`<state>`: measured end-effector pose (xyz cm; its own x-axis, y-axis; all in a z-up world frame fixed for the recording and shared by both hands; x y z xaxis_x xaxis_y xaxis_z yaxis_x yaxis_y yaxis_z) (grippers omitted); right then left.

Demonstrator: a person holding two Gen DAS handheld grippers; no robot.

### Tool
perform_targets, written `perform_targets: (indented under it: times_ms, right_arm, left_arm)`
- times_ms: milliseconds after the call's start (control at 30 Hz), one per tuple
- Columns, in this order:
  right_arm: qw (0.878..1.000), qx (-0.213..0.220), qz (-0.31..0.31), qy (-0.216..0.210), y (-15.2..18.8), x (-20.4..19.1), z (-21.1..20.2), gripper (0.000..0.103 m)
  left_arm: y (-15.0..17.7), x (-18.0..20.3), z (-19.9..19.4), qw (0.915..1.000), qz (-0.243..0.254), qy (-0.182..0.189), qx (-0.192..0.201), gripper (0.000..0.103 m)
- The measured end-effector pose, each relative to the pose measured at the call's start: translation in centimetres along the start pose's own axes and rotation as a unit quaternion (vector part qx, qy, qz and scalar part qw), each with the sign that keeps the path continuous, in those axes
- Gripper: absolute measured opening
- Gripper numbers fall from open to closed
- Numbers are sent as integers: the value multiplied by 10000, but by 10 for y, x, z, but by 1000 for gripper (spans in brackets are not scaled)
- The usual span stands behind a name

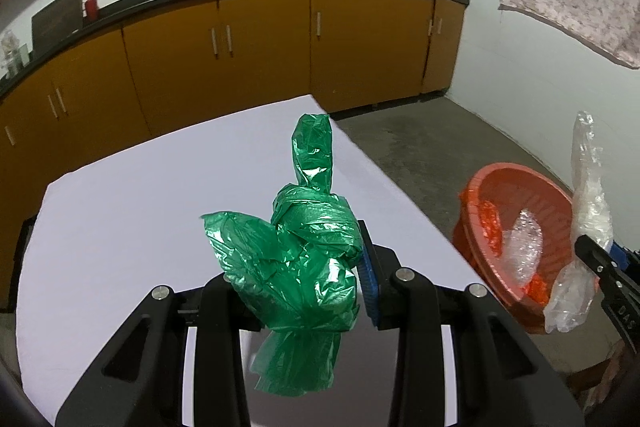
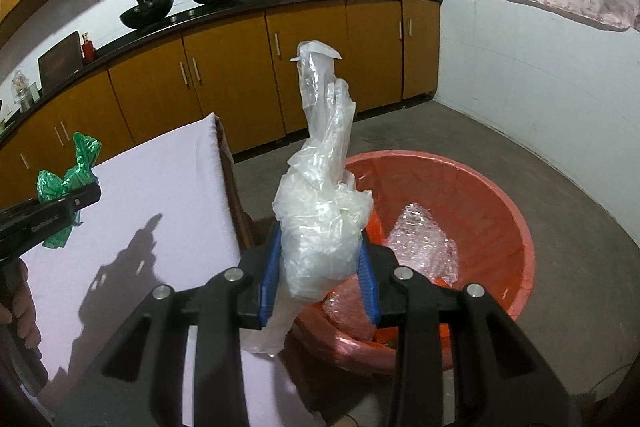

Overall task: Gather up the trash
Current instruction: 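Carry both held bags over the orange basket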

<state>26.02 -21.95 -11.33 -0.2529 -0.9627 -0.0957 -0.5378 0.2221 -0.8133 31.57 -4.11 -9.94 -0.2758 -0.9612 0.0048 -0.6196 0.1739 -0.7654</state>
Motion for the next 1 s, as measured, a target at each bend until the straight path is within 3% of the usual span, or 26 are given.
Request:
perform_targets:
  times_ms: [1000]
  right_arm:
    - [9965,31,485,681,8,81,-4,34]
  left_arm:
    - [4,125,14,9925,626,1049,-85,36]
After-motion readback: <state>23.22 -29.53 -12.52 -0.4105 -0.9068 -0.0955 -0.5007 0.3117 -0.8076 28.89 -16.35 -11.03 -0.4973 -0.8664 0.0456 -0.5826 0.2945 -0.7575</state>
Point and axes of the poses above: each gripper's, at about its wrist camera, not at the fingertips, and z roughly the way its jaws point, x to its right, y to its underside, the point moved 8 cm from there along z, roughly the way its jaws point, and after that the axes turned 1 degree about y, right-handed, at the moved point
